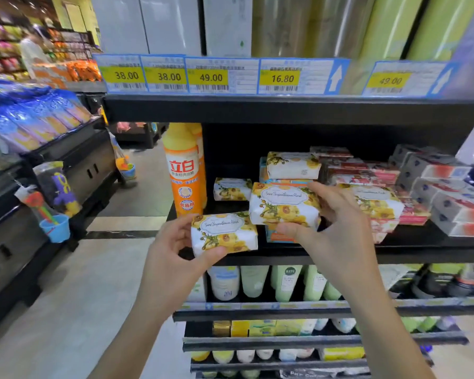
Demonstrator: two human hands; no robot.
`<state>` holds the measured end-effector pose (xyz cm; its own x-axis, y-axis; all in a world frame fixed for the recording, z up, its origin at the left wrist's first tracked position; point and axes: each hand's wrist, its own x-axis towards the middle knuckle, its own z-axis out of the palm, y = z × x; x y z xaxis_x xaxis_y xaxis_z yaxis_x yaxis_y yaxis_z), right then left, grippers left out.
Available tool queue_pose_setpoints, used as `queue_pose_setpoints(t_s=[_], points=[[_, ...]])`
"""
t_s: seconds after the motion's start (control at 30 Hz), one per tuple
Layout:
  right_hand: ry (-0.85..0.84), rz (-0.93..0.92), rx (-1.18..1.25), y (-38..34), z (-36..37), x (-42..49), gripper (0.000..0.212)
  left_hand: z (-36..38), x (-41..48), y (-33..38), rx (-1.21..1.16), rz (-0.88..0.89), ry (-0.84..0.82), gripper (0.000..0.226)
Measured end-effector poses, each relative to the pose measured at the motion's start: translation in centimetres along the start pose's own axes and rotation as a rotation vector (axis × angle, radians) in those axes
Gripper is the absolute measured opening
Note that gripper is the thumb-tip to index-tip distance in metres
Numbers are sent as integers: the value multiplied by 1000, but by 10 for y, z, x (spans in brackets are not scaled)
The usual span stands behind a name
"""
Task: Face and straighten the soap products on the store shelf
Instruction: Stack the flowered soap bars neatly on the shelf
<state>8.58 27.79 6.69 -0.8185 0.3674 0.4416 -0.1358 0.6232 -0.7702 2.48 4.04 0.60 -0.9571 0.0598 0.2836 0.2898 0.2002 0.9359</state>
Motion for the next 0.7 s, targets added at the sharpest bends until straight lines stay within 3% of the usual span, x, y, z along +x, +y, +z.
queue_pose_setpoints(t_s=[0.17,0.3,0.7], points=[[-105,-51,-129,-6,43,-10,89,-41,-14,-31,21,-93,60,80],[-157,-95,-284,-7,76,-16,91,-60,-20,-49,70,-107,87,72],[-200,2,-392,10,118,-21,82,-64,-21,-69,40,-123,121,70]])
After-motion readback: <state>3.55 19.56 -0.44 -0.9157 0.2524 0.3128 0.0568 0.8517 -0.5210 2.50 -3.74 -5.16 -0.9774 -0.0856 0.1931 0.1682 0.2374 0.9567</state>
